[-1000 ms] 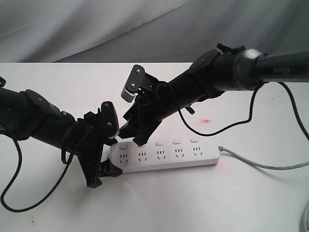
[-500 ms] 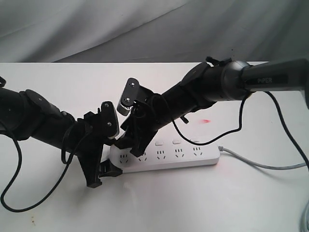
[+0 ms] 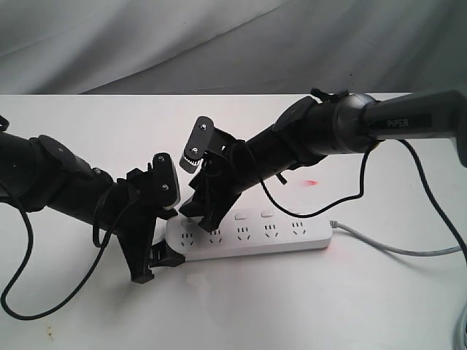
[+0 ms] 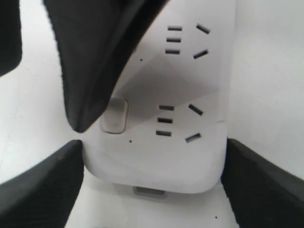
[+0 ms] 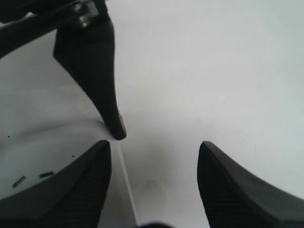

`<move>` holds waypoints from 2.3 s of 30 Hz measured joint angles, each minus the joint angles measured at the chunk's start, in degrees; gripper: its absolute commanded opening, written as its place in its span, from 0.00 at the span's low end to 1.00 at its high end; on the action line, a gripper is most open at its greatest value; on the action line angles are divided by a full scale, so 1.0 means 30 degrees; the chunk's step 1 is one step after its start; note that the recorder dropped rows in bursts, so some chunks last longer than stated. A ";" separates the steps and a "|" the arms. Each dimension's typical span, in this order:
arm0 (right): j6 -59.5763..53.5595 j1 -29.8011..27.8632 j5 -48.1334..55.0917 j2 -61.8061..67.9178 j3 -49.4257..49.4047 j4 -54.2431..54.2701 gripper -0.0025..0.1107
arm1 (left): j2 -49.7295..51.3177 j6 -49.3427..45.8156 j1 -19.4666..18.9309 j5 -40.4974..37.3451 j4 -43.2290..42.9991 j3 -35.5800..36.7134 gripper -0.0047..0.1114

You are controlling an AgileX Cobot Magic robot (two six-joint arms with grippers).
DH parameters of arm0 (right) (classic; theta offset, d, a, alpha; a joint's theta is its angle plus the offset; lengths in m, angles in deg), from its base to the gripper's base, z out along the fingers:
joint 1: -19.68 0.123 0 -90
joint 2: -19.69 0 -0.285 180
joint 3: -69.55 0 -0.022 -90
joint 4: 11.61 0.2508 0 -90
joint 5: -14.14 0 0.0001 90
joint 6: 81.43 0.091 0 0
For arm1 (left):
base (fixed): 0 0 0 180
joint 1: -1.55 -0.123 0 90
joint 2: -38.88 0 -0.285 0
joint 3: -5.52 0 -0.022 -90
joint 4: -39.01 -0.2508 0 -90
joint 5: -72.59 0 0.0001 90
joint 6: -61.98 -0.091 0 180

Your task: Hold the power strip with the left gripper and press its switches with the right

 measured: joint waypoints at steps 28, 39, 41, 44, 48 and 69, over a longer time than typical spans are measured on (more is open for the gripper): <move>-0.0162 0.0221 0.0283 0.0000 0.0000 -0.0081 0.48 | 0.0000 0.0000 0.0000 0.0000 0.0000 0.0000 0.52; -0.0199 0.0221 0.0006 0.0000 0.0000 -0.0525 0.48 | 0.0000 0.0000 0.0000 0.0000 0.0000 0.0000 0.52; -0.0199 0.0221 0.0006 0.0034 0.0009 -0.0560 0.48 | 0.0000 0.0000 0.0000 0.0000 0.0000 0.0000 0.52; -0.0199 0.0221 0.0201 0.0290 0.0073 -0.0343 0.48 | 0.0000 0.0000 0.0000 0.0000 0.0000 0.0000 0.52; -0.0199 0.0221 0.0348 0.0362 0.0188 -0.0555 0.48 | 0.0000 0.0000 0.0000 0.0000 0.0000 0.0000 0.52; -0.0127 0.0221 0.0378 0.0665 0.0370 -0.0687 0.48 | 0.0000 0.0000 0.0000 0.0000 0.0000 0.0000 0.52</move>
